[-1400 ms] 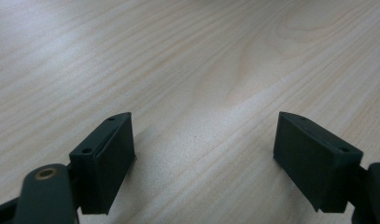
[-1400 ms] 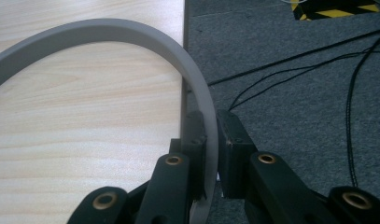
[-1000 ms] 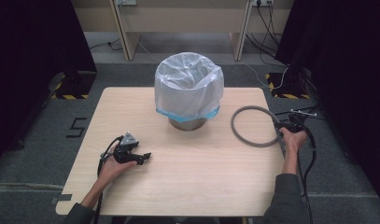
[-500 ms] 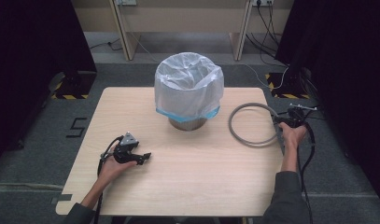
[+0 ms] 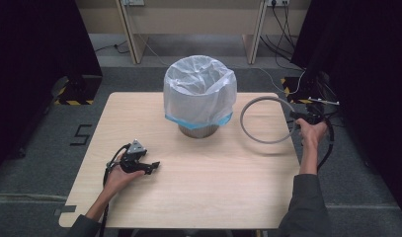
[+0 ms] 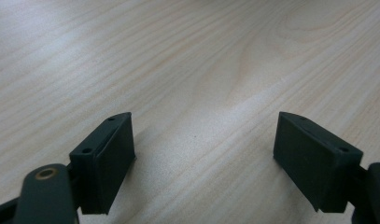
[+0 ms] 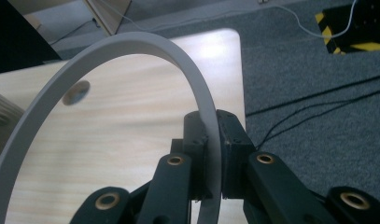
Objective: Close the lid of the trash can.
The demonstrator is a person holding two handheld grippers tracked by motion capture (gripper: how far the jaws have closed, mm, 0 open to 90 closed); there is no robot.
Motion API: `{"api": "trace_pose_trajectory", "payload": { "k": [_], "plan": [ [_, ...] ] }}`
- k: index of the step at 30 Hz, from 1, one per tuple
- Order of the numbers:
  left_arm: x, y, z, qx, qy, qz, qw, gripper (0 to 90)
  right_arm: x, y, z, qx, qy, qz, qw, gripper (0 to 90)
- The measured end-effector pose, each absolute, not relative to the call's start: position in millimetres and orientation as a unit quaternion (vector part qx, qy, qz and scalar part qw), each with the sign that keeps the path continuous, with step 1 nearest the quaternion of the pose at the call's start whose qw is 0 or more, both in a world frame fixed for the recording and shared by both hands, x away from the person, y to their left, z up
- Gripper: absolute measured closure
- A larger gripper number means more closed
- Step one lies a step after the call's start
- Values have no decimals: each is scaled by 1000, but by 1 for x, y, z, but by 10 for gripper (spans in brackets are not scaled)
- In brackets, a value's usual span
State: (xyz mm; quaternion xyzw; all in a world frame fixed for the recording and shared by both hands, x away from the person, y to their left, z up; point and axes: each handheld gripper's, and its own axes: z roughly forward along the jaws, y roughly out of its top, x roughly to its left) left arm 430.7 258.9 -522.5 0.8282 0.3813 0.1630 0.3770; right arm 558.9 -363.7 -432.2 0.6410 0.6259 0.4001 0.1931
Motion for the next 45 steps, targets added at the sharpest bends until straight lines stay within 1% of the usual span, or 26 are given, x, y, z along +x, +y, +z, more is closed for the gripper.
{"api": "trace_pose_trajectory", "payload": {
  "k": [8, 18, 32, 39, 45],
  "plan": [
    [431, 259, -523, 828, 381, 163, 377, 196, 561, -361, -386, 625, 630, 413, 206, 837],
    [431, 259, -523, 827, 382, 163, 378, 196, 569, -345, -324, 594, 644, 426, 225, 837],
    [431, 259, -522, 829, 381, 162, 376, 196, 579, -323, -251, 569, 641, 460, 232, 836],
    [431, 259, -523, 829, 381, 162, 376, 196, 585, -293, -224, 543, 650, 484, 220, 837],
    [431, 259, -523, 829, 381, 163, 376, 195, 598, -248, -215, 517, 669, 496, 198, 836]
  ]
}}
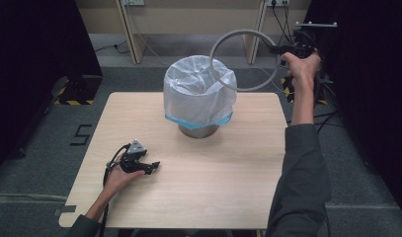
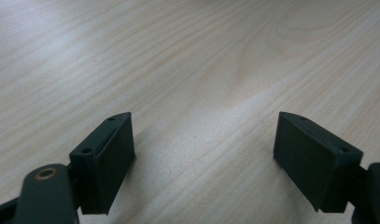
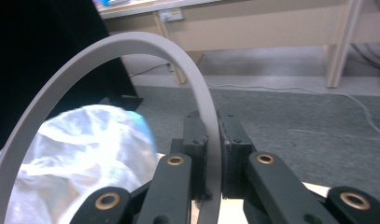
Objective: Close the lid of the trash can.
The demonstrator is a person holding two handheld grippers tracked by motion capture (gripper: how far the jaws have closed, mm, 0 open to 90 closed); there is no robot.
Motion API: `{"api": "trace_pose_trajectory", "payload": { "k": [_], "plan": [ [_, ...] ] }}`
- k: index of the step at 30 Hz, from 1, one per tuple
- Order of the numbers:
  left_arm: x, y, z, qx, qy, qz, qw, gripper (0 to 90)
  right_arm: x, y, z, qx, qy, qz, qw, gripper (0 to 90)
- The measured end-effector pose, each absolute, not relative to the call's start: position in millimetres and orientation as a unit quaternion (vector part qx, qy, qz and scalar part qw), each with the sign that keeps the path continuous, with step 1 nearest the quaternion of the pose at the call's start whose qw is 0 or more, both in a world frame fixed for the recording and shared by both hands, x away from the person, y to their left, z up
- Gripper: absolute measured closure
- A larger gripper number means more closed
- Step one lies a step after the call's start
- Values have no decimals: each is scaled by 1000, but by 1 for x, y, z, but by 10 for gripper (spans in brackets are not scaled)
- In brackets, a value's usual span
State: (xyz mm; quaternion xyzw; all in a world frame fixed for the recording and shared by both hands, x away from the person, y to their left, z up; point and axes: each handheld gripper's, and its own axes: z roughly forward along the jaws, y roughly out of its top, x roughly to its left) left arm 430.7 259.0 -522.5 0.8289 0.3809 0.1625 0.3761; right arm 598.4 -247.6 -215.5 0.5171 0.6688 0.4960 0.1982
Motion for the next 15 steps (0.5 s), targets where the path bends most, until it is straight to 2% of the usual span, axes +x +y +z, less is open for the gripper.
{"api": "trace_pose_trajectory", "payload": {
  "k": [8, 15],
  "plan": [
    [431, 259, -523, 828, 381, 163, 377, 196, 620, -185, -223, 496, 694, 495, 166, 836],
    [431, 259, -523, 828, 380, 163, 377, 198, 636, -148, -236, 497, 707, 483, 143, 837]
  ]
}}
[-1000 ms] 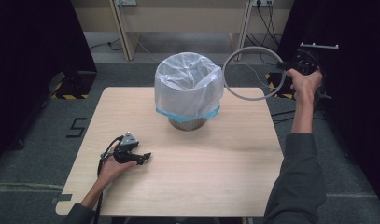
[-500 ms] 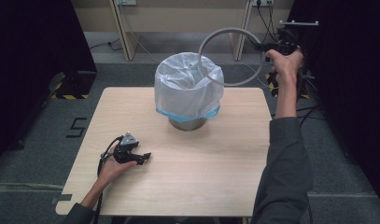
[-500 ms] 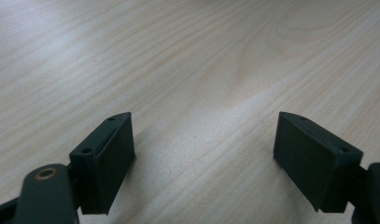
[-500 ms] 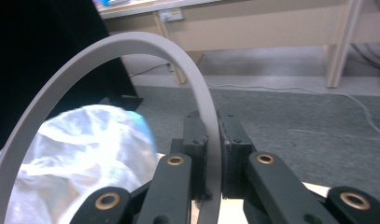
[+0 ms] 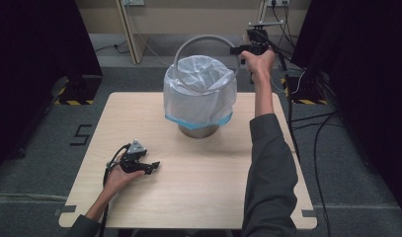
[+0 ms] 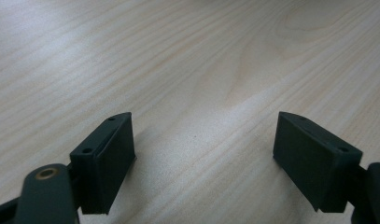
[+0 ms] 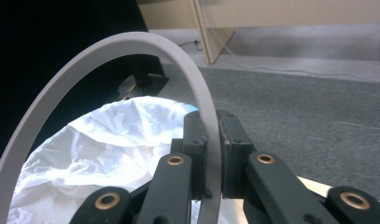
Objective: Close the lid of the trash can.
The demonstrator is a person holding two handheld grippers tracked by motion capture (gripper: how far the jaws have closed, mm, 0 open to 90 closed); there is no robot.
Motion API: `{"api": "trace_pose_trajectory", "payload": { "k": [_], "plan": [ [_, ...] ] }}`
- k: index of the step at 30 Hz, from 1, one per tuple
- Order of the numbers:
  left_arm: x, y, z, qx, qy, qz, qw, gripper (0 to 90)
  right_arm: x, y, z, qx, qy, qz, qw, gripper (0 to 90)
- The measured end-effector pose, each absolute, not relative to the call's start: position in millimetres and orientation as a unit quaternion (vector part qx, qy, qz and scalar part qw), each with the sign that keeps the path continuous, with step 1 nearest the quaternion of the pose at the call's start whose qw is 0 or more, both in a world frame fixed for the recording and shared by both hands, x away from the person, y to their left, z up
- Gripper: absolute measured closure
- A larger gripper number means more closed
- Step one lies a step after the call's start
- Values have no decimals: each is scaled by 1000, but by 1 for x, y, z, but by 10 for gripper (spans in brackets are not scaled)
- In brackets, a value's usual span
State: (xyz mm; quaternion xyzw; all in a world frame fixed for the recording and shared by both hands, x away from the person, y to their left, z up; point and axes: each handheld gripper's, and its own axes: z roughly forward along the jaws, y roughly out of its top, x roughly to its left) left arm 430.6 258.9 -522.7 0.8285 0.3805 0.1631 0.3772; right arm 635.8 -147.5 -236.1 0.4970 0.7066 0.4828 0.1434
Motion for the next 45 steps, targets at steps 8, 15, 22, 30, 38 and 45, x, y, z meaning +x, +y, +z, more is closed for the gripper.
{"api": "trace_pose_trajectory", "payload": {
  "k": [8, 15, 22, 30, 38, 45],
  "plan": [
    [431, 259, -523, 829, 380, 163, 377, 199, 643, -131, -248, 502, 717, 467, 127, 836],
    [431, 259, -523, 829, 380, 163, 377, 199, 647, -128, -258, 508, 719, 462, 104, 835],
    [430, 259, -523, 829, 380, 163, 377, 199, 651, -121, -264, 519, 721, 446, 107, 832],
    [430, 259, -523, 829, 380, 163, 377, 201, 650, -118, -268, 513, 730, 433, 130, 800],
    [430, 259, -523, 829, 380, 163, 376, 201, 648, -119, -270, 500, 743, 419, 152, 750],
    [430, 259, -523, 829, 380, 163, 376, 200, 646, -117, -271, 485, 749, 419, 165, 815]
  ]
}}
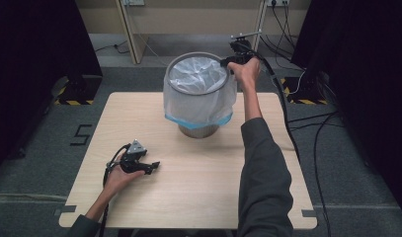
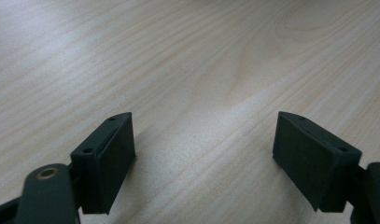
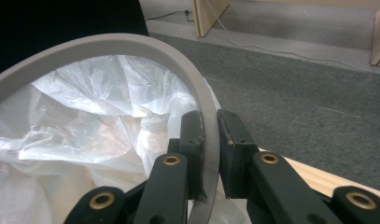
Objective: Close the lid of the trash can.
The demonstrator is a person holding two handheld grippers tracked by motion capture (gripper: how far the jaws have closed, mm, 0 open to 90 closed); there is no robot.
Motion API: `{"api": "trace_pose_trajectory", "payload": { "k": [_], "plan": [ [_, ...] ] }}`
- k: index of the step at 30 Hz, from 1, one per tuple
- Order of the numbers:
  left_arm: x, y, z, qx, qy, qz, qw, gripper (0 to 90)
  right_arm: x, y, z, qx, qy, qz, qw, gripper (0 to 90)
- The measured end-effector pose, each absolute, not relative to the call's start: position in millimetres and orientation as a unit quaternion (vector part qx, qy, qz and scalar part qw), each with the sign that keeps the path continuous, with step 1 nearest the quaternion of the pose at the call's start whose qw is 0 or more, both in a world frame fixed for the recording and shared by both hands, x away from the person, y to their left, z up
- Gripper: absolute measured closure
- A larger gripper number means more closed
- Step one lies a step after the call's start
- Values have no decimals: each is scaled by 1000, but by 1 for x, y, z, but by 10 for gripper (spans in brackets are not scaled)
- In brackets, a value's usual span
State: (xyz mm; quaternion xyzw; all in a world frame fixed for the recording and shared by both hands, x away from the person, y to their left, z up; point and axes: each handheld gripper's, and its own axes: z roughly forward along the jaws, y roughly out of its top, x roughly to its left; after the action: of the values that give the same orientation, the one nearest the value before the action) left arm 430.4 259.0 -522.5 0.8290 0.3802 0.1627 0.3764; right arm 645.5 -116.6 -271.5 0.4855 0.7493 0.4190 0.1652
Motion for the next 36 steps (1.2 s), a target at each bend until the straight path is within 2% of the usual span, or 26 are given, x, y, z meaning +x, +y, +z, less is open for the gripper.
{"api": "trace_pose_trajectory", "payload": {
  "k": [12, 17, 29, 30, 31, 36],
  "plan": [
    [430, 259, -523, 829, 380, 163, 376, 200, 643, -112, -274, 477, 764, 395, 179, 813],
    [430, 259, -523, 829, 380, 163, 376, 200, 643, -112, -274, 476, 763, 396, 188, 770],
    [430, 259, -523, 828, 382, 163, 378, 200, 643, -111, -278, 467, 767, 396, 193, 813],
    [430, 259, -523, 829, 380, 163, 376, 200, 643, -111, -278, 466, 767, 396, 193, 799],
    [430, 259, -522, 829, 380, 162, 376, 200, 642, -112, -277, 469, 764, 399, 194, 744],
    [430, 259, -522, 829, 381, 162, 377, 203, 638, -121, -271, 467, 757, 408, 204, 669]
  ]
}}
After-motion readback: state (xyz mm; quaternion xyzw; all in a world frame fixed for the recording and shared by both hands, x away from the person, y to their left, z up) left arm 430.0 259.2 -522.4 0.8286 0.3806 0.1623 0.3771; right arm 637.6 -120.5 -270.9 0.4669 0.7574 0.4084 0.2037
